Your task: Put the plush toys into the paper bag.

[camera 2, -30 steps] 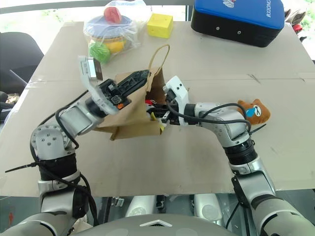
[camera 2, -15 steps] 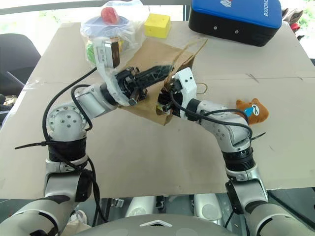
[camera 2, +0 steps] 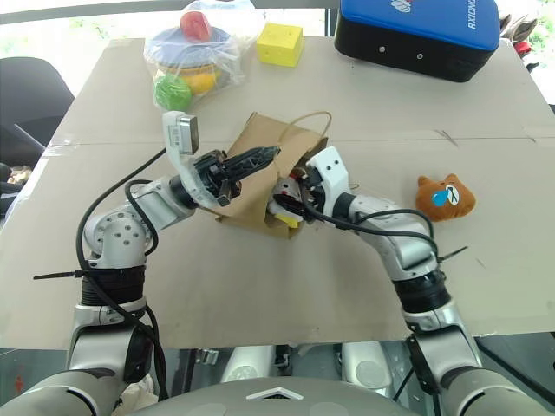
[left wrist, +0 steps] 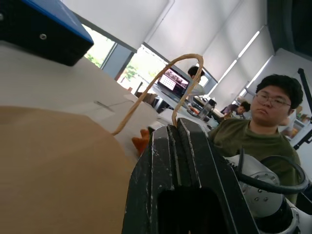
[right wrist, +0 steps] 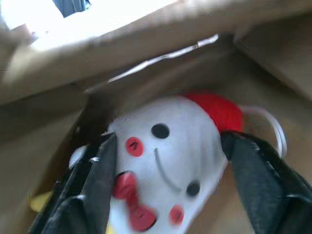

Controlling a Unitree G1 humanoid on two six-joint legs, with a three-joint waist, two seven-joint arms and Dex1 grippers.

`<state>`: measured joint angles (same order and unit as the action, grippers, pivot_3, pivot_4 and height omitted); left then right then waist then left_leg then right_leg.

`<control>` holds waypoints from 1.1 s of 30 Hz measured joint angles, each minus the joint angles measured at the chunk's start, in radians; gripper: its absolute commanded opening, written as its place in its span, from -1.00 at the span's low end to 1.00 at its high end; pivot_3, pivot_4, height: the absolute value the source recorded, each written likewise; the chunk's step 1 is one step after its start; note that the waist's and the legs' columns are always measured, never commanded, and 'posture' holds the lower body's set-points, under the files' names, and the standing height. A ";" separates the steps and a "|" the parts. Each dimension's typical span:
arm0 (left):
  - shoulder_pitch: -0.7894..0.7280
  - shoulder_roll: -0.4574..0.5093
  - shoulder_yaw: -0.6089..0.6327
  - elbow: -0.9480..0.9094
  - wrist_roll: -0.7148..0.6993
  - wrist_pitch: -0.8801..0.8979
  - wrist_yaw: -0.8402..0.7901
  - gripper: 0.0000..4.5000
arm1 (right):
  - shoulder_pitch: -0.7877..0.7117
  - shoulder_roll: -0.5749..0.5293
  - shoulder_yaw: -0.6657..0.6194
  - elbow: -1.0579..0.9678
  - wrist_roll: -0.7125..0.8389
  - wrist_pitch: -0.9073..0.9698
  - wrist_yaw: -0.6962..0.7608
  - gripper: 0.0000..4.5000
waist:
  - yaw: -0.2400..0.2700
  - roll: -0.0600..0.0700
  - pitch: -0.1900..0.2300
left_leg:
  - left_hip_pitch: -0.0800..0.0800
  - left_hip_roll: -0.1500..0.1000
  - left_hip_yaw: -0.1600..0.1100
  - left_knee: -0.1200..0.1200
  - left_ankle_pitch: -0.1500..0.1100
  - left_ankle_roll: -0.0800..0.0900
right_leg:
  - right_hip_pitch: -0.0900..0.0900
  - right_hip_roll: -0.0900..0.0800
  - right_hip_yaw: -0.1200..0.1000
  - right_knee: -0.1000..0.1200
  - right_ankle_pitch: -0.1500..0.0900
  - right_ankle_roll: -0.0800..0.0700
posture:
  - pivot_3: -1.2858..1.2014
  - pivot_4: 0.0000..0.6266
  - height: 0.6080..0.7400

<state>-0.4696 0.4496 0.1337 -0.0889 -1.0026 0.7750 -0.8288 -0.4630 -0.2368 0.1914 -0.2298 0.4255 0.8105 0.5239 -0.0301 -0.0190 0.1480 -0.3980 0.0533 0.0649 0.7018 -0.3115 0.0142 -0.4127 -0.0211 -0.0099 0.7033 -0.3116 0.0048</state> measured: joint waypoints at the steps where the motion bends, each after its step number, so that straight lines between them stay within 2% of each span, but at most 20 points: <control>1: 0.004 0.000 0.003 0.000 0.000 0.000 -0.002 -1.00 | 0.001 -0.007 -0.005 -0.015 0.005 0.006 0.001 0.33 | 0.000 0.000 0.000 | 0.000 0.000 0.000 0.000 0.000 0.000 | 0.000 0.000 0.000 0.000 0.000 0.000 | 0.03 -0.52 0.84; 9: 0.043 -0.002 0.019 -0.020 0.021 -0.014 -0.005 -1.00 | 0.062 -0.144 -0.228 -0.373 0.155 0.243 -0.077 0.33 | 0.009 0.000 0.000 | 0.000 0.000 -0.001 -0.001 0.000 0.000 | 0.000 0.000 0.000 -0.001 0.000 0.000 | 0.03 -0.52 0.84; 11: 0.042 -0.009 0.013 -0.021 0.039 -0.031 -0.005 -1.00 | 0.072 -0.211 -0.305 -0.435 0.155 0.294 -0.118 0.57 | 0.015 0.001 0.000 | 0.000 0.000 -0.001 -0.001 0.000 0.000 | 0.000 0.000 0.000 -0.001 0.000 0.000 | 0.03 -0.52 0.84; 12: 0.049 -0.011 0.013 -0.026 0.052 -0.044 -0.005 -1.00 | 0.095 -0.298 -0.353 -0.464 0.132 0.318 -0.137 0.71 | 0.022 0.001 0.000 | 0.000 -0.001 -0.001 -0.001 -0.001 0.001 | 0.001 -0.001 -0.001 -0.002 0.000 0.000 | 0.03 -0.52 0.84; 13: 0.060 -0.011 0.016 -0.027 0.062 -0.056 -0.004 -1.00 | 0.120 -0.361 -0.394 -0.472 0.099 0.328 -0.159 0.96 | 0.027 0.000 0.000 | -0.001 -0.001 -0.001 -0.001 -0.001 0.002 | 0.002 -0.001 -0.001 -0.005 0.000 0.000 | 0.03 -0.52 0.84; 14: 0.067 -0.015 0.017 -0.027 0.068 -0.064 -0.003 -1.00 | 0.136 -0.378 -0.423 -0.475 0.083 0.336 -0.178 0.99 | 0.028 0.000 0.000 | -0.001 -0.001 -0.001 -0.001 -0.001 0.002 | 0.002 -0.001 -0.001 -0.005 0.000 0.000 | 0.03 -0.52 0.84; 16: 0.075 -0.040 0.008 -0.034 0.081 -0.073 0.003 -1.00 | 0.150 -0.355 -0.476 -0.474 0.072 0.347 -0.212 0.99 | 0.024 0.000 0.000 | 0.000 -0.001 -0.001 -0.001 -0.001 0.001 | 0.002 0.000 0.000 -0.004 0.000 0.000 | 0.03 -0.52 0.84; 20: 0.076 -0.084 -0.032 -0.068 0.106 -0.096 0.009 -1.00 | 0.123 -0.276 -0.551 -0.476 0.189 0.401 -0.199 0.99 | 0.014 0.001 0.000 | 0.001 0.000 -0.001 -0.001 -0.001 0.001 | 0.002 0.002 0.001 -0.003 0.000 0.000 | 0.03 -0.52 0.84; 24: 0.073 -0.124 -0.035 -0.077 0.115 -0.112 0.035 -1.00 | 0.126 -0.300 -0.531 -0.494 0.245 0.409 -0.175 0.99 | 0.019 0.001 0.000 | 0.000 0.000 -0.001 -0.001 -0.001 0.002 | 0.002 0.002 0.001 -0.005 0.000 0.000 | 0.03 -0.52 0.84; 28: 0.040 -0.140 -0.028 -0.082 0.115 -0.113 0.071 -1.00 | 0.112 -0.272 -0.490 -0.492 0.282 0.406 -0.175 0.99 | 0.018 0.001 0.000 | 0.000 0.000 -0.001 -0.001 -0.001 0.002 | 0.002 0.002 0.001 -0.004 0.000 0.000 | 0.03 -0.52 0.84; 32: 0.006 -0.116 -0.031 -0.141 0.119 -0.110 0.092 -1.00 | 0.084 -0.216 -0.353 -0.449 0.266 0.359 -0.196 0.99 | 0.016 0.001 0.000 | 0.000 0.000 -0.001 -0.001 -0.001 0.001 | 0.002 0.002 0.001 -0.004 0.000 0.000 | 0.03 -0.52 0.84; 33: 0.006 -0.116 -0.032 -0.141 0.120 -0.110 0.092 -1.00 | 0.084 -0.215 -0.351 -0.448 0.266 0.359 -0.196 0.99 | 0.017 0.001 0.000 | 0.000 0.000 -0.001 -0.001 -0.001 0.001 | 0.002 0.002 0.001 -0.004 0.000 0.000 | 0.03 -0.52 0.84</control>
<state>-0.4638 0.3339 0.1021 -0.2300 -0.8829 0.6650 -0.7372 -0.3788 -0.4519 -0.1596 -0.6782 0.6911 1.1694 0.3277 -0.0135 -0.0182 0.1481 -0.3982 0.0531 0.0635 0.7004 -0.3123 0.0156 -0.4106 -0.0189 -0.0090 0.6989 -0.3114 0.0051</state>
